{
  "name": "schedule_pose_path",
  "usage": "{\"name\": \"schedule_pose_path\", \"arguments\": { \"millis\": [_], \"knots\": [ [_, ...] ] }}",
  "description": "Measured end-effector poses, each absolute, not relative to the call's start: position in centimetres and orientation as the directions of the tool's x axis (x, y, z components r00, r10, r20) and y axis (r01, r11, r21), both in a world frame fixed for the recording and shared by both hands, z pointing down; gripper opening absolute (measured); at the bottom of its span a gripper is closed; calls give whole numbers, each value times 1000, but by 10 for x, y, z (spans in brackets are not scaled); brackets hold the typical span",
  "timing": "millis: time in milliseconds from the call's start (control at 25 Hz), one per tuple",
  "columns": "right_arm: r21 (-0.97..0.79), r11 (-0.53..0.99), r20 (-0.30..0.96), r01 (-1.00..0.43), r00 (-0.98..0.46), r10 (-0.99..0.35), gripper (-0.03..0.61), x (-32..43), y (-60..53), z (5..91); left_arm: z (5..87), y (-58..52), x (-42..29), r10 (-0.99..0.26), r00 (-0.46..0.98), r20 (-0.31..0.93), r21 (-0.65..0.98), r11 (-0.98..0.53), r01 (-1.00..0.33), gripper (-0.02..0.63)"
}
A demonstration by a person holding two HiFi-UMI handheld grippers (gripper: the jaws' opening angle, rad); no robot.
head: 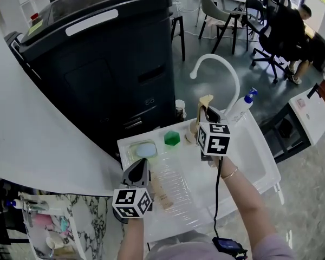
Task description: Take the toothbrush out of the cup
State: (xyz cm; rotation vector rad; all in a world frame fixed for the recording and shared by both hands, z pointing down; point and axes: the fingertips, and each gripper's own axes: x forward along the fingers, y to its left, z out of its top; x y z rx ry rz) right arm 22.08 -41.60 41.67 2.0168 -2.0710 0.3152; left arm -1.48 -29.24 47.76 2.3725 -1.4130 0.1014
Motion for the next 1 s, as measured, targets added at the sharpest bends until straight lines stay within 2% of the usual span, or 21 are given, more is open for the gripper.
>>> {"name": "schedule_pose_path", "arguments": {
  "millis": [280,440,720,1000],
  "knots": [
    [-15,20,165,-1000,-22,-986,18,216,-379,354,461,-272,-21,-840,496,222,269,-436,-859,0],
    [-39,30,123,-999,-35,-992,18,212,-348,326,453,-260,-26,-844,495,207,259,-441,-859,0],
    [-74,92,130,-993,-101,-986,18,185,-279,320,444,-233,-39,-846,497,194,243,-450,-859,0],
    [-103,160,201,-982,-178,-963,18,146,-223,343,441,-207,-50,-836,516,188,235,-471,-850,0]
  ]
}}
